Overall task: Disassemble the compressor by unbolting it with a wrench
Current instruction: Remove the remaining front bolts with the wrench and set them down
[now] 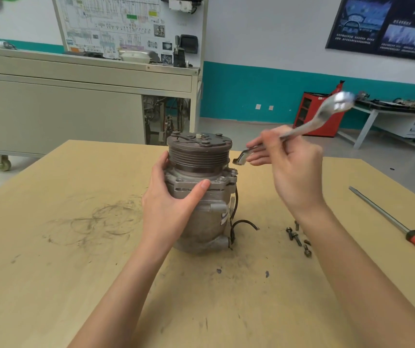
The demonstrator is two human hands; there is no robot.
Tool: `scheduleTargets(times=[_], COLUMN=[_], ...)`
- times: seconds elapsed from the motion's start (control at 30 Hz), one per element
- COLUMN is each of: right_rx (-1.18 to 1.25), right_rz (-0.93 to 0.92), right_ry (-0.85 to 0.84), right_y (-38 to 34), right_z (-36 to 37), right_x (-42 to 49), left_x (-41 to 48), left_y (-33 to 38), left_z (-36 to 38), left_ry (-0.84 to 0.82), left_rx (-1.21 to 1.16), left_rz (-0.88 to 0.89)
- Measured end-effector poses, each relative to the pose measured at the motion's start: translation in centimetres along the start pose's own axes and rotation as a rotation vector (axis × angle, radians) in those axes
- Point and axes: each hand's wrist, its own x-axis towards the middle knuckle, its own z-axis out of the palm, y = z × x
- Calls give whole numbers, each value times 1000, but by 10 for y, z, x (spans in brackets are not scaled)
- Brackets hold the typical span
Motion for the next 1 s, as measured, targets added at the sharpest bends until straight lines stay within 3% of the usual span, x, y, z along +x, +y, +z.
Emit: scheduleTargets(times=[0.07,0.13,0.3,0.5,0.73,0.83,1.0], right_rx=[-244,-408,-506,-781,-558,-305,385], right_rz=[-264,-416,-432,-461,-420,-288,121], right_ry=[-42,-28,68,46,76,70,132], right_y=[-6,-9,-15,-18,-14,-4,20], right_z=[8,14,21,38,34,25,15], right_x=[-14,-24,-37,-52,-43,-44,-38], left_x=[-1,-1,1,2,2,1,3], left_y=[1,2,1,-3,-2,-2,-5], left_z=[-1,0,0,1,0,0,0], left_ry=[6,9,9,12,12,5,3], left_rx=[6,11,10,3,5,14,12], left_rz=[10,16,16,25,45,45,48])
